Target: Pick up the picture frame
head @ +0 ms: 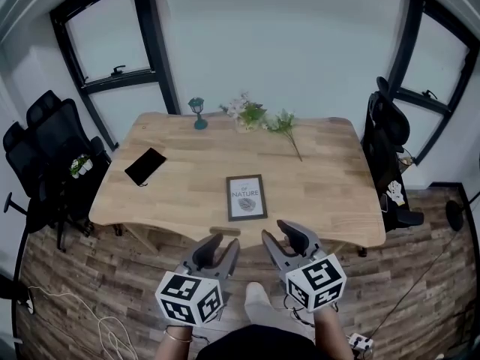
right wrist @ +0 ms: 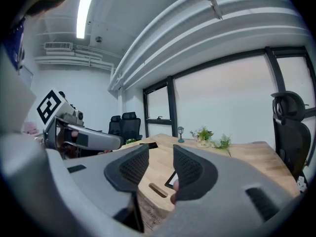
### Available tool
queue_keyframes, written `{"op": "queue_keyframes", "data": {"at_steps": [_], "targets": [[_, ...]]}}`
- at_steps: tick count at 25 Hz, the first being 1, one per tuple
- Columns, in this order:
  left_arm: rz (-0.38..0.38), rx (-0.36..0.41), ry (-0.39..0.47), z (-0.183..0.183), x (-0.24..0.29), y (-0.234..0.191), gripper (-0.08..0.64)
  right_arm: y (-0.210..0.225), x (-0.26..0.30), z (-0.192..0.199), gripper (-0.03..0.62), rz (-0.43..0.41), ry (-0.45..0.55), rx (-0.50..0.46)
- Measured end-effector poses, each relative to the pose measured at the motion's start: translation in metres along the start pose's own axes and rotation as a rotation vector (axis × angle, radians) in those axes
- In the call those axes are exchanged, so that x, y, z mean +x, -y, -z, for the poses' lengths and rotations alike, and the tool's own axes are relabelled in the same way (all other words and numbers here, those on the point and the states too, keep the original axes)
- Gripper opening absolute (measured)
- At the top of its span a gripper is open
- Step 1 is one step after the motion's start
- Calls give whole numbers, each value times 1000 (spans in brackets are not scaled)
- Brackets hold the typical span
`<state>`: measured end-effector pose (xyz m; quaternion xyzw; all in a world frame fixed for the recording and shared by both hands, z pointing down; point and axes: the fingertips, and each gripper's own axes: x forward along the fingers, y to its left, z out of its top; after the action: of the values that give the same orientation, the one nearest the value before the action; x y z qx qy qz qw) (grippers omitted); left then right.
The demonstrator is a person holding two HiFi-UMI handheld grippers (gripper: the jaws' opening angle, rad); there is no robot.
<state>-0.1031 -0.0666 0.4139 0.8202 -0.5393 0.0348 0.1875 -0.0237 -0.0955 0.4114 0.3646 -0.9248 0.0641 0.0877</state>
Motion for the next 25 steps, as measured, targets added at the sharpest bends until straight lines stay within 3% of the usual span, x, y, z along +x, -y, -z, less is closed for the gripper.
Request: {"op": "queue_keyframes", "data": {"at_steps": [25], "targets": [[-70, -59, -61, -3, 123, -70, 143, 89, 115, 10, 127, -48, -67, -45]]}}
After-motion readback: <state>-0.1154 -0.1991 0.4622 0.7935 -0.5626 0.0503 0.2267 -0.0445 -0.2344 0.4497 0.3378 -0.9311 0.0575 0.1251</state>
